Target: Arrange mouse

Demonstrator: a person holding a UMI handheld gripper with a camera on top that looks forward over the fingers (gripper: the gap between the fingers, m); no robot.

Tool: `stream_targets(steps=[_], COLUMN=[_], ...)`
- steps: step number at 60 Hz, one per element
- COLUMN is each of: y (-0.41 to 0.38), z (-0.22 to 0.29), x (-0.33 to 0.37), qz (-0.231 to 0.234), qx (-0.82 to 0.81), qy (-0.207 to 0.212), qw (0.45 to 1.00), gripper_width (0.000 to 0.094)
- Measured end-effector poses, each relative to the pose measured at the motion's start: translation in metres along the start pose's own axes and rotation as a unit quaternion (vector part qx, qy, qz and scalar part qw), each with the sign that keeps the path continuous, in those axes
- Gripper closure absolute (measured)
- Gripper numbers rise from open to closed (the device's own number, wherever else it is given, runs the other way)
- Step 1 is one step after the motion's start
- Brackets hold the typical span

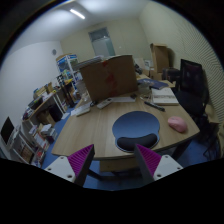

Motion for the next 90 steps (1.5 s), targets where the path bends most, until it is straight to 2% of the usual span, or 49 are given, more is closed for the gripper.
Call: stream_targets(steps=[14,25,31,44,54,65,67,76,80,81,84,85,86,90], y=[0.006,0.063,0.118,0.228,0.282,0.305,0.306,0.306,0.307,0.306,0.309,0.310,0.311,0.313], z=[-0.010,-0.010,-0.015,0.032,0.074,0.073,0.080,0.096,0.103,0.104,0.108,0.110,0.110,0.110], x=[0.013,0.017,0.020,-0.022,-0.070,-0.115,-0.125,-0.149,-0.157,-0.159,-0.164,-0.166,-0.166,-0.166], qz=[-0.020,-0.032,-0.058,-0.091,-0.097,-0.075,-0.071,-0.079,-0.082,-0.083,-0.094,-0.099,-0.103,-0.113], qx=[-0.018,-0.026,-0.020,0.032,0.071,0.074,0.081,0.088,0.088,0.086,0.079,0.077,0.074,0.062], qy=[0.003,-0.007,-0.023,-0.011,0.014,-0.008,0.006,0.024,0.031,0.033,0.043,0.047,0.051,0.051], qw=[1.000,0.999,0.998,0.995,0.993,0.994,0.994,0.993,0.992,0.992,0.991,0.991,0.991,0.990], gripper_width=[0.0110,0.0112,0.0110,0.0109,0.0104,0.0094,0.0101,0.0109,0.0173,0.0138,0.0313,0.0401,0.0432,0.0458])
Point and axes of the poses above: the point between the fingertips, and its own axes, seen from behind it with the camera up: y to the right, z up, x backward, against the way the camera looks, the point moved 2 cm from there along x, backward, against the way the camera looks, and after that the axes turned 9 degrees about -x, right-handed, at the moved point
